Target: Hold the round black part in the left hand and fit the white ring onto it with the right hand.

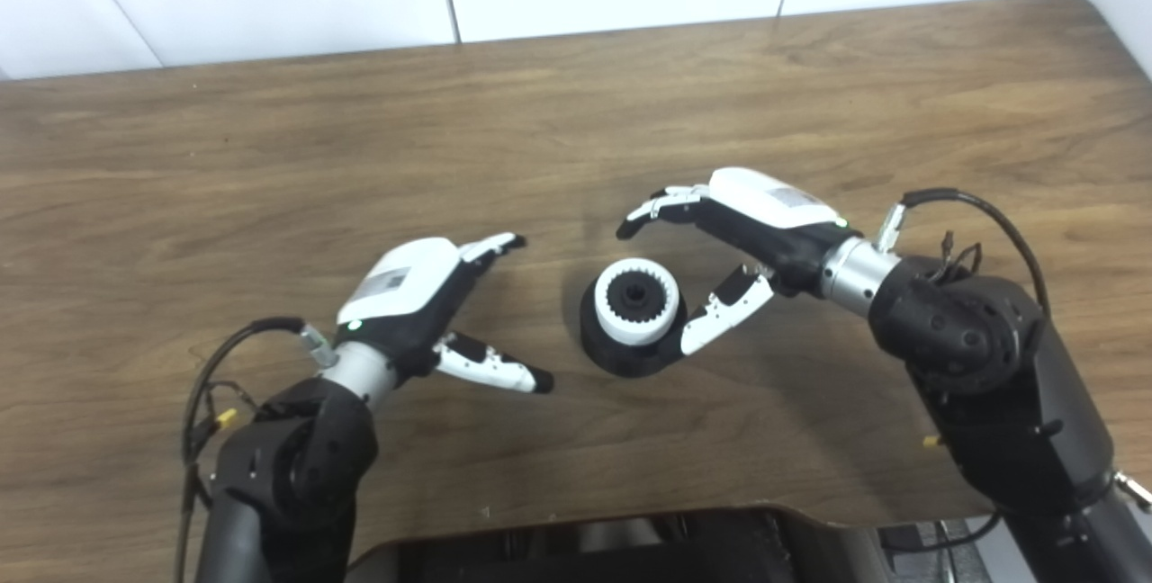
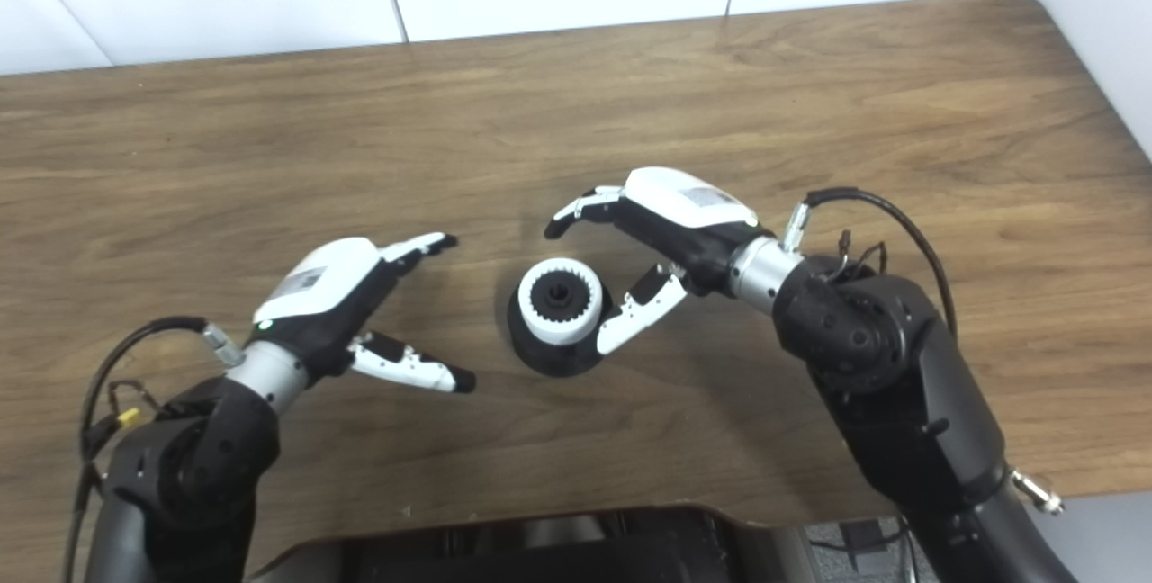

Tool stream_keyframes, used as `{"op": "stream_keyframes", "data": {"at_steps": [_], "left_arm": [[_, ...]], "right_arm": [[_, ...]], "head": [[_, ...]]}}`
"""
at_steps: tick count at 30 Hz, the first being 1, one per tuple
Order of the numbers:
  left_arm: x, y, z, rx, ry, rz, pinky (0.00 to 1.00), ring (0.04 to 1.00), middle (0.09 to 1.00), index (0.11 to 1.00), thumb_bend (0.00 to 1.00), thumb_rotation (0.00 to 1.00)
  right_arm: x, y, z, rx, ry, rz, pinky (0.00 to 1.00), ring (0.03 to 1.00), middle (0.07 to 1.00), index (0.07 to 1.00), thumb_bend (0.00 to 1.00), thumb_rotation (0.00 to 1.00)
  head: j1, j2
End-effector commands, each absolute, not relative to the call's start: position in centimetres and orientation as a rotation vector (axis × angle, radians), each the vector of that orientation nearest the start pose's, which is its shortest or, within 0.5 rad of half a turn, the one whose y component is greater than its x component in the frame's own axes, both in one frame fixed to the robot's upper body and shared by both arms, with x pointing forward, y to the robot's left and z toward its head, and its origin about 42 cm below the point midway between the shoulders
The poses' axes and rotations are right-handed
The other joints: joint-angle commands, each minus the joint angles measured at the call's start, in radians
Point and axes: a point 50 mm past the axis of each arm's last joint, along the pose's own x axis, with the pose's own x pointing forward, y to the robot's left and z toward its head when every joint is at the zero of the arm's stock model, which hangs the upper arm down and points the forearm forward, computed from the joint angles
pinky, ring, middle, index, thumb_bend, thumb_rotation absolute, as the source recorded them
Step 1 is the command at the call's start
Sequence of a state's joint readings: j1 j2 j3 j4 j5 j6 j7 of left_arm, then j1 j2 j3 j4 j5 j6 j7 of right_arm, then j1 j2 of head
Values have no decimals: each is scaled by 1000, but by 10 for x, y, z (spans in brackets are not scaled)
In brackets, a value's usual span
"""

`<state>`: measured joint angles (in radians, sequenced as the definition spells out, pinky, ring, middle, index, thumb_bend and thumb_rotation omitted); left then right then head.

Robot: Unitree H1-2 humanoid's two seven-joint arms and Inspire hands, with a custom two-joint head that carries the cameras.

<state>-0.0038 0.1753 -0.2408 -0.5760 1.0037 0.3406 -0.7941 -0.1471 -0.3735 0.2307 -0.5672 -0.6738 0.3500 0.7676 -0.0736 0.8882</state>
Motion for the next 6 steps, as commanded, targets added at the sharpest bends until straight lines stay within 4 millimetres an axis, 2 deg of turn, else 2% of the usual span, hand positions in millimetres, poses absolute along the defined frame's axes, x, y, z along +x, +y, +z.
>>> {"op": "stream_keyframes", "data": {"at_steps": [1,6], "left_arm": [[248,189,216,1098,2,-476,826,896,911,929,1000,415],[248,202,224,1084,-17,-455,780,875,904,919,1000,416]], "right_arm": [[279,-220,256,-1074,-136,600,874,907,877,835,1000,460],[280,-232,267,-1059,-115,595,854,921,910,891,1000,473]], "head": [[-1,0],[-3,-5]]}}
